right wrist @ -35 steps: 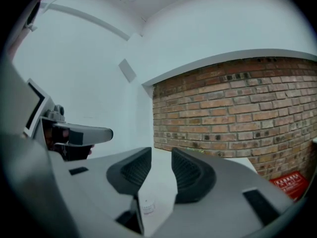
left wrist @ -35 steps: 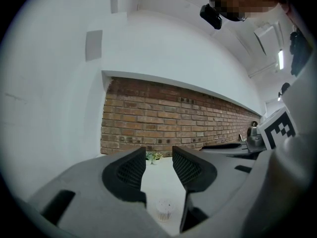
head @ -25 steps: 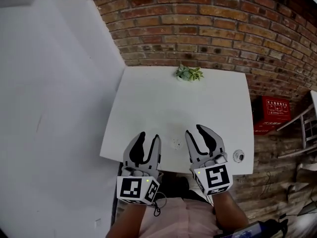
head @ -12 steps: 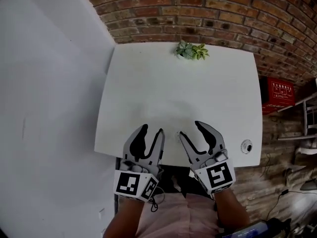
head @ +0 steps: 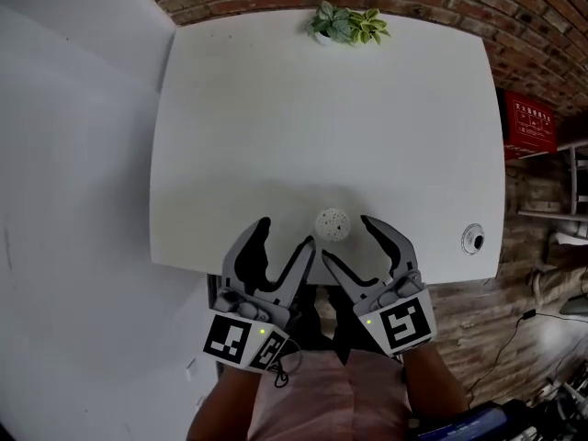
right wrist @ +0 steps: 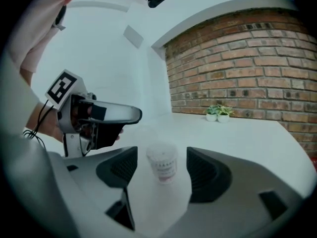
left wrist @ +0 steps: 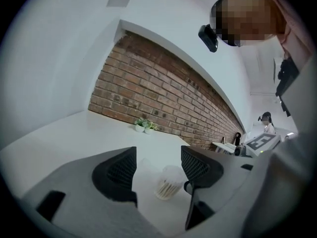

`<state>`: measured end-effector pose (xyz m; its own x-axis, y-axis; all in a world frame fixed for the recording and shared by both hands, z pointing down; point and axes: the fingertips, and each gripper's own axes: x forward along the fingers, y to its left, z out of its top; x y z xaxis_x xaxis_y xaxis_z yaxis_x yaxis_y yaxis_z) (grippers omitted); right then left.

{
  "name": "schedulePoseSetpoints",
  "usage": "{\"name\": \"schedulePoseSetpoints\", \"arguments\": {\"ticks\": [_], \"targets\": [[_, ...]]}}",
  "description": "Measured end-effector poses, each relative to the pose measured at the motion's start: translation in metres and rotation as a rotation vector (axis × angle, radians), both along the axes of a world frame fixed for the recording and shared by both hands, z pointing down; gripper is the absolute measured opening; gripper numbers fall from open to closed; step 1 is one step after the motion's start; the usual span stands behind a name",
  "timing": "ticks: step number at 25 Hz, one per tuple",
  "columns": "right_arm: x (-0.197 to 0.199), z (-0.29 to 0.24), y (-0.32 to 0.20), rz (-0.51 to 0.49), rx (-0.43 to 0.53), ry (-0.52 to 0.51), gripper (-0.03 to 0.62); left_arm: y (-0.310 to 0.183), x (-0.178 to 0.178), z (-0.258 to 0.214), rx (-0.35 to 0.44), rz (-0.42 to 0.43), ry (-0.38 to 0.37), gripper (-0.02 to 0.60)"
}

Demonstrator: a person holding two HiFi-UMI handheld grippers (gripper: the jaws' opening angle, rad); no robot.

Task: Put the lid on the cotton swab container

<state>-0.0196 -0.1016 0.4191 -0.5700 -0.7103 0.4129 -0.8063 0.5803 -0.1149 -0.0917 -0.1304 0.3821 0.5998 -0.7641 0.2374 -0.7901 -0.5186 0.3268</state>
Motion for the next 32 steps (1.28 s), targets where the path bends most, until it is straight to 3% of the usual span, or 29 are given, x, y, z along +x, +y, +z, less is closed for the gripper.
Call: {"name": "schedulePoseSetpoints", "arguments": {"ticks": [10,19,32], "targets": [[0.001,0.036,0.003,0.019,-0.046,0.062,0.244,0.009,0.008,0.035,-0.058,0.043,0.035,0.337],[-0.003,0.046,0.000,0.000,-0.053,0.082,0.206,0.014,0.018,0.028,-0.045,0.081,0.054,0.354],[-0.005,0.045,-0.002,-0.002,-0.065,0.083,0.202,0.019,0.031,0.011,-0.013,0.125,0.036,0.356]]}}
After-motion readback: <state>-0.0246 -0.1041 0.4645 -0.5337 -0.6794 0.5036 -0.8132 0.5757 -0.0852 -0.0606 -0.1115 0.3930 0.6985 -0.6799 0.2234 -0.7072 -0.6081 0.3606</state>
